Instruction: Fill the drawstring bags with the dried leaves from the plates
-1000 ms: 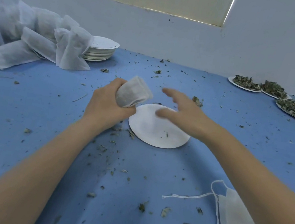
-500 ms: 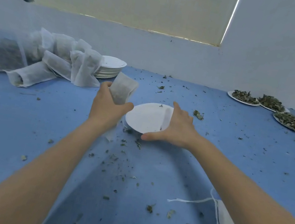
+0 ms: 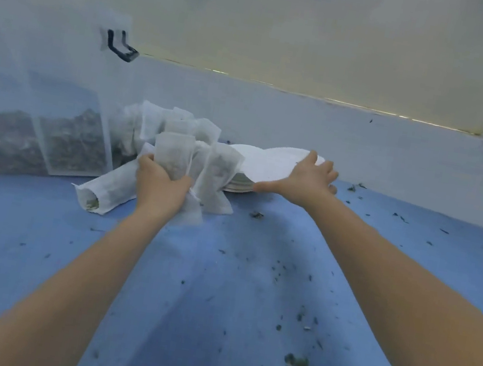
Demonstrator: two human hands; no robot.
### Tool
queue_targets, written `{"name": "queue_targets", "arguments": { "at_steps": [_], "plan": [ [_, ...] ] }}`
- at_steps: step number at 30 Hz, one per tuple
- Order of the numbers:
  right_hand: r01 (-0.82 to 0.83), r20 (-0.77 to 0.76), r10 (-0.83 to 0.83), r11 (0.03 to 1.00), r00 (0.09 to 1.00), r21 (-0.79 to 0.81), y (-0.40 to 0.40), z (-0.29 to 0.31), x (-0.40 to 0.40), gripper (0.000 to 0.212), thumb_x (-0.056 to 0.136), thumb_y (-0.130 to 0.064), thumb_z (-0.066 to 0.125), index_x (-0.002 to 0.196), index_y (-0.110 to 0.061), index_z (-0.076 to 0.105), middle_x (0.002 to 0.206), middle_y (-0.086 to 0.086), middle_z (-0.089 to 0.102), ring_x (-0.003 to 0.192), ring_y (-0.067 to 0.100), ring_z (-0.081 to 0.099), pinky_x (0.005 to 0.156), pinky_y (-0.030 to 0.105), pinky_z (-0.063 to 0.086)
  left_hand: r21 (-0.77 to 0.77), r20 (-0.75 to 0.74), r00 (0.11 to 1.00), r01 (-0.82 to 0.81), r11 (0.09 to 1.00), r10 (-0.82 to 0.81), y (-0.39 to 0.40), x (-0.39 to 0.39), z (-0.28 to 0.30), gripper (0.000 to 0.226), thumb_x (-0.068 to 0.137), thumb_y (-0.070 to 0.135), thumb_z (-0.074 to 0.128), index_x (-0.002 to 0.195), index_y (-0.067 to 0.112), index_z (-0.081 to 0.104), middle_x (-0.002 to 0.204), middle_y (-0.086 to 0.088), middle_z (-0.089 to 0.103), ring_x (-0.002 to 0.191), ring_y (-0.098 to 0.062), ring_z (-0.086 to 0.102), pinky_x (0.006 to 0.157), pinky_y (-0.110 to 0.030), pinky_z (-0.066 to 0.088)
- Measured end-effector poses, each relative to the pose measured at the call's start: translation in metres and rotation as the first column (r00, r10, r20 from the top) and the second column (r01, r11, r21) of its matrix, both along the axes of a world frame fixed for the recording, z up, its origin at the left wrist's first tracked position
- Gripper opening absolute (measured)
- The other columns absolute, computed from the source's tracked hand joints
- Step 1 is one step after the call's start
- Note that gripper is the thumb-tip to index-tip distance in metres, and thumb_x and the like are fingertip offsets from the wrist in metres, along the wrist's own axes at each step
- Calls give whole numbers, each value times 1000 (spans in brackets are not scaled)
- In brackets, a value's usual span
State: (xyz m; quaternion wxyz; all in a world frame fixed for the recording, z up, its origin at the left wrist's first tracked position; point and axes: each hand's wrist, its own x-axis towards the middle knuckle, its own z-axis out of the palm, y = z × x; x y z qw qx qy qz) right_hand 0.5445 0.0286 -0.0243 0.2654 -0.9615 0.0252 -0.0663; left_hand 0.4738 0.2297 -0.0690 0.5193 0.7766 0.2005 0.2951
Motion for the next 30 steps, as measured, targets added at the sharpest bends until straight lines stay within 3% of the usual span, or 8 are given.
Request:
{"name": "queue_targets", "arguments": {
  "at_steps": [4, 11, 15, 20, 23, 26, 29, 30],
  "plan": [
    [76, -45, -78, 996, 996, -43, 27, -11, 57, 130, 44, -66, 82, 140, -10, 15, 143, 16, 17, 135, 32, 14, 104, 42, 24, 30, -62, 996, -68, 997, 70, 25, 47, -20, 69, 83, 14, 63, 137, -1, 23, 132, -18, 43, 117, -33, 47, 87, -33, 39],
    [3, -91, -4, 1000, 996, -8, 74, -40, 122, 134, 48, -72, 75, 146, -10, 8, 148, 14, 19, 137, 31, 15, 106, 43, 22, 152, -136, 982, -107, 983, 128, 44, 104, -45, 55, 88, 12, 56, 131, -6, 28, 132, -25, 40, 118, -38, 43, 97, -44, 40],
    [-52, -51, 50, 998, 997, -34, 82, -45, 125, 125, 56, -75, 68, 148, -13, 9, 150, 13, 17, 138, 30, 16, 108, 43, 20, 279, -154, 972, -132, 951, 180, 45, 106, -43, 56, 87, 16, 56, 129, -7, 28, 133, -27, 35, 121, -38, 36, 99, -41, 33],
    [-72, -15, 73, 996, 997, 54, 72, -37, 89, 113, 63, -68, 69, 147, -15, 16, 152, 11, 15, 140, 29, 13, 113, 44, 20, 439, -121, 959, -179, 881, 255, 33, 84, -27, 77, 78, 28, 65, 137, -1, 24, 139, -20, 27, 125, -36, 26, 105, -39, 22],
    [-98, 31, 94, 982, 995, 161, 55, -34, 41, 97, 72, -54, 69, 146, -15, 20, 150, 9, 19, 138, 28, 17, 112, 40, 23, 418, -83, 980, -133, 899, 184, 14, 48, -11, 78, 76, 26, 67, 137, 0, 26, 138, -20, 26, 124, -35, 27, 104, -39, 23],
    [-195, 64, 185, 949, 981, 249, 32, -28, -29, 80, 77, -43, 67, 142, -17, 28, 145, 7, 26, 135, 26, 21, 105, 36, 26, 318, -110, 994, 63, 946, -29, -22, -2, 5, 59, 79, 23, 64, 128, 2, 40, 130, -17, 39, 117, -32, 38, 97, -36, 36],
    [-341, -83, 400, 858, 913, 383, -25, -29, -126, 67, 75, -49, 67, 134, -39, 37, 140, -9, 32, 124, -3, 33, 87, 15, 37, 196, -260, 896, 413, 890, -359, -48, -83, -1, 33, 82, 22, 63, 112, 25, 51, 115, 4, 51, 92, -6, 53, 64, -11, 40],
    [-361, -122, 453, 821, 883, 442, -49, -24, -162, 63, 70, -56, 67, 127, -49, 40, 135, -15, 36, 113, -16, 37, 79, 6, 38, 164, -328, 825, 529, 833, -460, -52, -111, 2, 30, 82, 24, 63, 106, 33, 49, 112, 8, 50, 88, 0, 53, 63, -8, 40]
  ]
}}
